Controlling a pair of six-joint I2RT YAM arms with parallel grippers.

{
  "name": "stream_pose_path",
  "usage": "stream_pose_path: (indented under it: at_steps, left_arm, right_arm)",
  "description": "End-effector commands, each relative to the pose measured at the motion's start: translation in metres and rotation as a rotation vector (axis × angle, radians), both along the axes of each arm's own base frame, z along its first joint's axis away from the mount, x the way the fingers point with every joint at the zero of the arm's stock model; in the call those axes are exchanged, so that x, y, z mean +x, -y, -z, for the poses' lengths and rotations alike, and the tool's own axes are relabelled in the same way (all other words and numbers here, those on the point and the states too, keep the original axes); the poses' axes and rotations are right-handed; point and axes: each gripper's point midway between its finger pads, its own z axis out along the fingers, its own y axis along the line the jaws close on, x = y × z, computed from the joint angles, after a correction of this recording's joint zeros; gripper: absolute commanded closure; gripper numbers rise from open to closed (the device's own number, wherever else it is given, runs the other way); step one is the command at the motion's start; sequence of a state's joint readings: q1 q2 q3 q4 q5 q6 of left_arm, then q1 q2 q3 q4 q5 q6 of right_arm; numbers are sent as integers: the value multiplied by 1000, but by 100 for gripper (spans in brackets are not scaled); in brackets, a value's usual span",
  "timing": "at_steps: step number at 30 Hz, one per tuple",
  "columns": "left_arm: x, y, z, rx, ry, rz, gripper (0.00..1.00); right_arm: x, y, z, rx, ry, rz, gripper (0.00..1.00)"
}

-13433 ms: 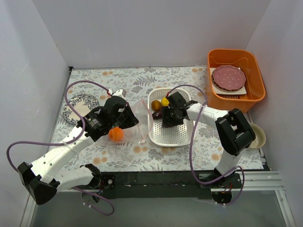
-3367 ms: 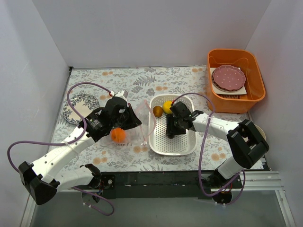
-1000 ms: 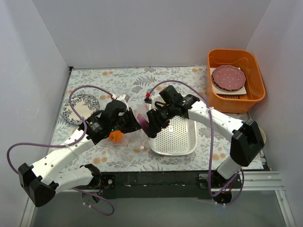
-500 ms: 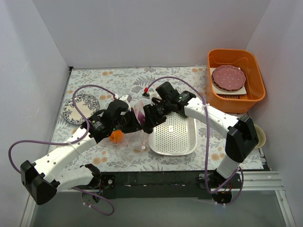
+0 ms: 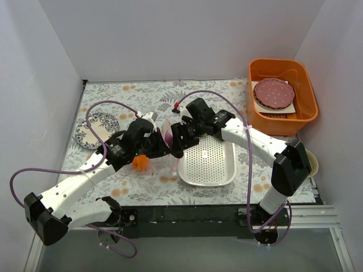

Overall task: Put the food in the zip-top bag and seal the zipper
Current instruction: Place the fake vegetable in the zipper food storage bag.

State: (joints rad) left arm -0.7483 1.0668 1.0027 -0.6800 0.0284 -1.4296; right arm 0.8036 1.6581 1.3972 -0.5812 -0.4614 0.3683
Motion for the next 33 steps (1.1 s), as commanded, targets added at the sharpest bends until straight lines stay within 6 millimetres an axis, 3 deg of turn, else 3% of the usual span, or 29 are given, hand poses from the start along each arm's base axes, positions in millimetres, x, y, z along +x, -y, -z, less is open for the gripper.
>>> stream_pose_path:
  at_steps: [1,5,15,21,25,27,30,33]
  left_arm:
    - [2,0,-28,-49,50,-10,100]
    - [1,-1,-30,-53,58,-16,100]
    - [7,-4,-36,-43,73,-47,100]
    - [9,-11,-45,-53,104,-82,100]
    - [8,-12,-39,-40,91,-84,100]
    - [7,-11,-36,-36,78,-77,100]
    - [7,-12,-35,-34,82,-82,100]
    - [6,-17,-36,-32,102,-91,100]
  right_arm:
    - [16,-2,-26,54,108,55,35]
    - [18,1,-27,46,127,79,30]
    - [30,25,-29,-3,202,207,32]
    - [49,60,-39,-23,283,417,32]
    - [59,87,-48,-16,333,548,29]
    - [61,96,-43,-35,342,585,28]
    - [67,117,-33,-102,330,673,20]
    - [70,130,-20,-156,284,719,19]
